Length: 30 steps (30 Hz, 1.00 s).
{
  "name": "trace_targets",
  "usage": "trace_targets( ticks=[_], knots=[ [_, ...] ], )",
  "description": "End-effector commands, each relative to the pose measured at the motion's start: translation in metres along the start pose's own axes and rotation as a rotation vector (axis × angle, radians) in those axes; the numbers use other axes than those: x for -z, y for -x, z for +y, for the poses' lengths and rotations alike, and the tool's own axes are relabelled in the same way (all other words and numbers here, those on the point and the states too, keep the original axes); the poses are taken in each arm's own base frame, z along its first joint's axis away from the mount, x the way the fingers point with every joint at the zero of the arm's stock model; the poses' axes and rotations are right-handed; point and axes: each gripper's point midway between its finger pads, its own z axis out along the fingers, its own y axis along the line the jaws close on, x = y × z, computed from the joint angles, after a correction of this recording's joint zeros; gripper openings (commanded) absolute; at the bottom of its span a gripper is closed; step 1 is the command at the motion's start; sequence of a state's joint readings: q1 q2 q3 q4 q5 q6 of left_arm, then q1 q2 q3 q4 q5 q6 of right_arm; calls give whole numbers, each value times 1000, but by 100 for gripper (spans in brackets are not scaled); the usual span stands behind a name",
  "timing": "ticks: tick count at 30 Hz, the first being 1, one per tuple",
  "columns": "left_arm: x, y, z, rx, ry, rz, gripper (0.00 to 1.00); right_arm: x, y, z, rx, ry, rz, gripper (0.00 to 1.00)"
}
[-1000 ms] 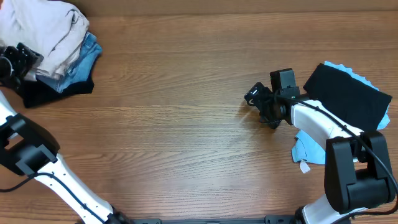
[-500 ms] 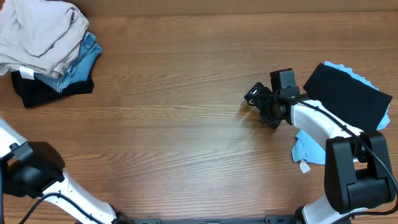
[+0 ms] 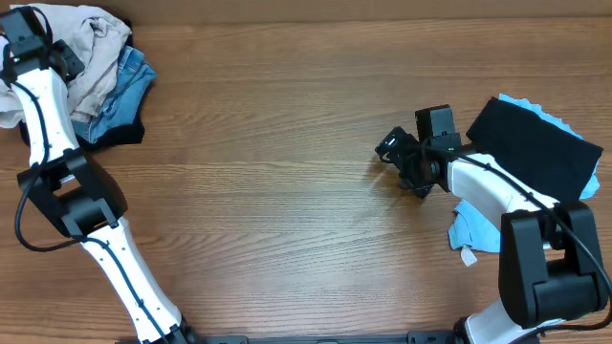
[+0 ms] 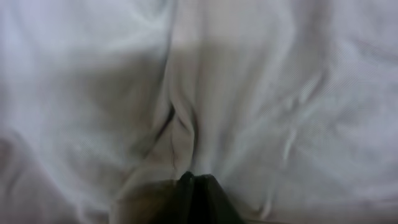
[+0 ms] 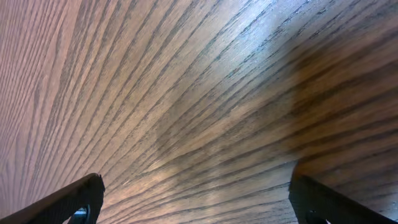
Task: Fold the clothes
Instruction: 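Lower the bundle onto the top-left clothing stack and open the left gripper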
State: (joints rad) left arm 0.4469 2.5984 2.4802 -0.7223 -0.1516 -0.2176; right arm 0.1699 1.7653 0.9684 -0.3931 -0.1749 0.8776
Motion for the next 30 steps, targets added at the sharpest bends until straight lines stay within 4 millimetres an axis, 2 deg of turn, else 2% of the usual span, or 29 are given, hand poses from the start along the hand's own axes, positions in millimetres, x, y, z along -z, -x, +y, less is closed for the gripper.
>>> trace_targets(
  ticks=[1, 2, 5, 7, 9, 10, 12, 15, 17, 19, 21, 22, 24, 26, 28, 30],
  knots=[
    [-6, -17, 11, -66, 52, 58, 10, -6, -2, -14, -3, -40, 5, 100],
    [10, 0, 8, -63, 42, 20, 11, -6, -2, -14, -3, -39, 5, 100],
    [85, 67, -8, -24, -45, -155, 9, -6, -2, -14, -3, -39, 5, 100],
    [124, 95, -21, 31, -126, -236, 7, -6, -2, -14, -3, -39, 5, 100],
    [139, 101, -38, 35, -207, -254, 9, -6, -2, -14, 1, -40, 5, 100],
    [136, 98, -41, 30, -210, -246, 9, -6, -2, -14, 1, -40, 4, 100],
    [114, 83, -53, 15, -212, -211, 8, -6, -2, -15, 5, -40, 5, 100],
    [64, 44, -76, -18, -213, -125, 11, -6, -2, -14, 5, -40, 4, 100],
    [19, 4, -85, -42, -176, -48, 13, -6, -2, -14, 5, -39, 4, 100],
    [-13, -36, -89, -64, -162, 41, 18, -6, -1, -14, 5, -37, 2, 100],
    [-27, -62, -88, -81, -146, 108, 18, -6, -2, -14, 5, -37, 2, 100],
    [-26, -64, -88, -89, -144, 118, 17, -6, -2, -14, 5, -37, 2, 100],
    [-6, -46, -89, -84, -151, 90, 17, -6, -2, -14, 5, -37, 2, 100],
    [34, -5, -90, -69, -174, -1, 18, -6, -2, -14, 5, -38, 3, 100],
    [100, 60, -90, -39, -215, -175, 17, -6, -2, -15, 4, -40, 5, 100],
    [147, 105, -74, -7, -190, -317, 10, -6, -2, -15, 5, -42, 6, 100]
  ],
)
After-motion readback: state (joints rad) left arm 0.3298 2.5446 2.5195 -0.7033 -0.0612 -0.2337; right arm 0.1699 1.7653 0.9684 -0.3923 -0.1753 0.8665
